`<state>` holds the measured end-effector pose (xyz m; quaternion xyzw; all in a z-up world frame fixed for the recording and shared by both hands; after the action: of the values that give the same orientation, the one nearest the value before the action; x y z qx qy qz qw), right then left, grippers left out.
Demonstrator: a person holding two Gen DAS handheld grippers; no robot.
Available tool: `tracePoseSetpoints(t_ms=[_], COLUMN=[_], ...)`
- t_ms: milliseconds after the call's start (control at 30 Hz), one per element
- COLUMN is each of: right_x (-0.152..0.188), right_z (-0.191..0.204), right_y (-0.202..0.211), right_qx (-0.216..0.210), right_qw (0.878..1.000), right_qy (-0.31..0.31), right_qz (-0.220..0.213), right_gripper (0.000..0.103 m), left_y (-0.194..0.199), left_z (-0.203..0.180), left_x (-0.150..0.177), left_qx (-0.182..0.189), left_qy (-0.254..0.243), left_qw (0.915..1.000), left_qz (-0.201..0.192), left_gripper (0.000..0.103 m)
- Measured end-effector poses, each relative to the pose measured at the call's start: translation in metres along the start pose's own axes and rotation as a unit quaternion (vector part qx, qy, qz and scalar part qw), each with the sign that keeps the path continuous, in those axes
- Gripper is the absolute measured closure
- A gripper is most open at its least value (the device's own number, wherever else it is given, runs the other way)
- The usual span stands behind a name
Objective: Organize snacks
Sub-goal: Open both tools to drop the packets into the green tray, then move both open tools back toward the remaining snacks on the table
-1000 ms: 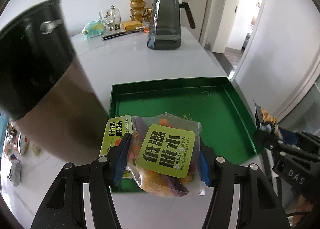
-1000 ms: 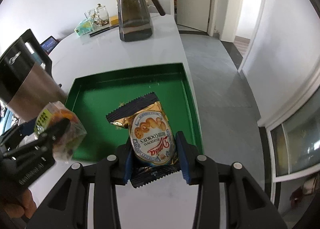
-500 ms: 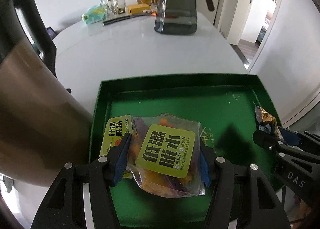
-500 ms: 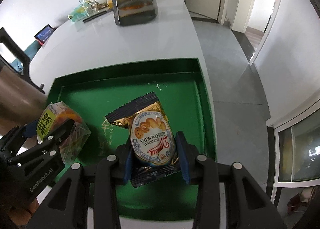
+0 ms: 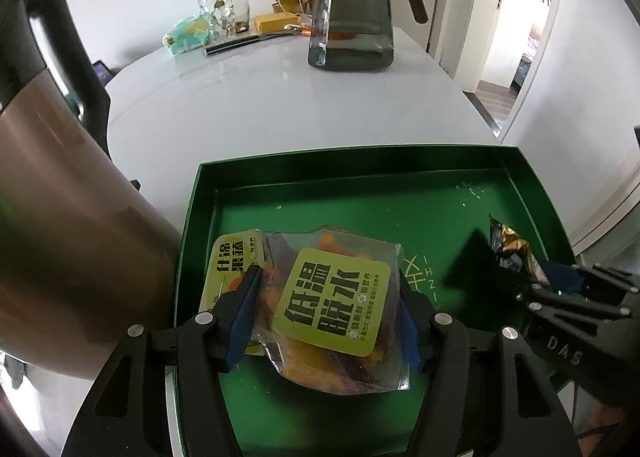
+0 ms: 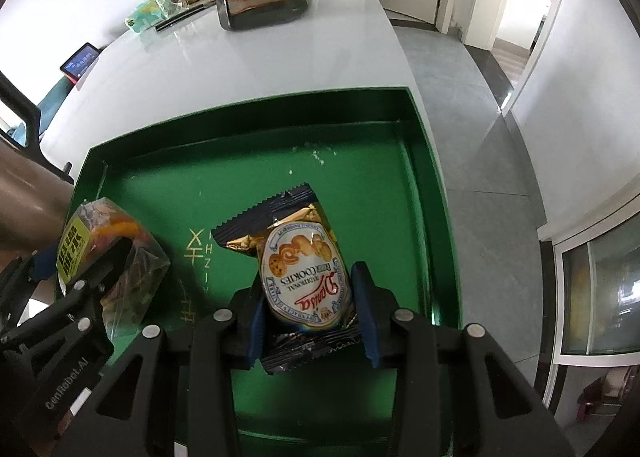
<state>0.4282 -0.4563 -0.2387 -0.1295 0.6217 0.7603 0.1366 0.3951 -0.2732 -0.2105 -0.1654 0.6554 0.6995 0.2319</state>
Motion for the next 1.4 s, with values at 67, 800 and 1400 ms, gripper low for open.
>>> tracePoseSetpoints(t_ms=[67, 800, 1400], right_x=[-0.001, -0.008, 0.003], right_z=[0.002, -0.006, -0.004], right_y=[-0.001, 0.025, 0.079], right_qx=[0.001, 0.003, 0.022], right_qw=[1.0, 1.0, 0.996], right_qy=[0.002, -0.023, -0.021], right_qz=[0.0, -0.02, -0.082], right_gripper=[0.092, 0.039, 0.0], left_y=[0.0, 0.009, 0.043], left_z=[0.002, 0.002, -0.002], left_x=[-0.001, -0.006, 0.005], left_qx=[0.003, -0.007, 0.025], left_qy=[0.006, 0.015, 0.007], left_qw=[1.0, 0.9999, 0.9996], left_qz=[0.002, -0.003, -0.012], left_gripper=[0.047, 0.004, 0.002])
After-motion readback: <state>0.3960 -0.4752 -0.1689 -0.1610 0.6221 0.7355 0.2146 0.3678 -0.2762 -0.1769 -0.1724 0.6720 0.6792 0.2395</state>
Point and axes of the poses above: each gripper's, at about its wrist camera, not at the fingertips, and y roughly against the way its jaws point, z to its left, x to its underside, the point moved 1 cm from there along -y, roughly the way its jaws point, and after that the axes turned 6 degrees about -x, right-handed, at the moved point
